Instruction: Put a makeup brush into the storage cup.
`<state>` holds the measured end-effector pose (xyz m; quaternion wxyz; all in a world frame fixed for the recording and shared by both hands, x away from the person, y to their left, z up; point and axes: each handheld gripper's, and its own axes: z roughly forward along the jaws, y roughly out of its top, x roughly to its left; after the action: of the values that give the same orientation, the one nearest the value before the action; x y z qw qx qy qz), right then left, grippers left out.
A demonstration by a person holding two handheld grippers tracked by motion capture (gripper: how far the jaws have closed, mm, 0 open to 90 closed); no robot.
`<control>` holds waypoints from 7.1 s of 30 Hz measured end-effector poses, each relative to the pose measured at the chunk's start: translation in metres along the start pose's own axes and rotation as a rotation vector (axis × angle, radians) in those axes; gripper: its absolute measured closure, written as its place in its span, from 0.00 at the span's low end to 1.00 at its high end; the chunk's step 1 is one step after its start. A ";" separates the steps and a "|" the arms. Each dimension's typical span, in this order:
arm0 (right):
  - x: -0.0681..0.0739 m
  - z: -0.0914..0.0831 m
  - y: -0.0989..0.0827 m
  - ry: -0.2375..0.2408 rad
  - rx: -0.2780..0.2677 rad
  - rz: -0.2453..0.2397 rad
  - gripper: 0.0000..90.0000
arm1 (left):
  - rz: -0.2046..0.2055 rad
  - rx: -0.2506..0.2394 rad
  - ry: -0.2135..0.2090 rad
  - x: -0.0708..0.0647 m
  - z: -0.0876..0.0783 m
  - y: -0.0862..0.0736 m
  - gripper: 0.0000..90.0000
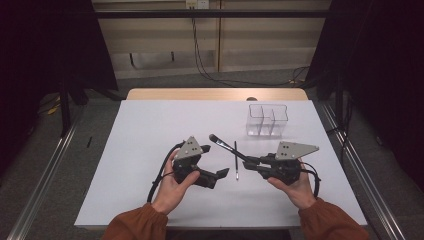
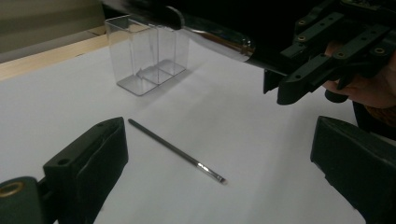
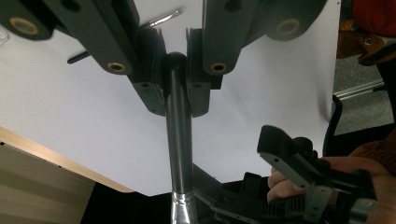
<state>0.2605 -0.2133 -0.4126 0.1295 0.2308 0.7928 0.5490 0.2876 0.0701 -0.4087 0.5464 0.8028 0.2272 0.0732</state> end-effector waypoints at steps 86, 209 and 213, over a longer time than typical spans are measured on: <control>-0.004 0.010 -0.011 0.006 0.013 0.080 0.30 | -0.166 -0.152 -0.121 0.001 0.001 0.032 0.88; -0.001 0.038 -0.011 0.147 -0.054 0.096 0.89 | -0.023 0.154 -0.147 0.003 0.011 0.044 0.54; -0.003 0.036 -0.011 0.131 -0.056 0.101 0.89 | -0.035 0.145 -0.136 0.004 0.005 0.043 0.43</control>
<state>0.2768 -0.1890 -0.4360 0.0559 0.2302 0.7715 0.5905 0.3055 0.0551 -0.3718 0.5021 0.8393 0.2084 -0.0079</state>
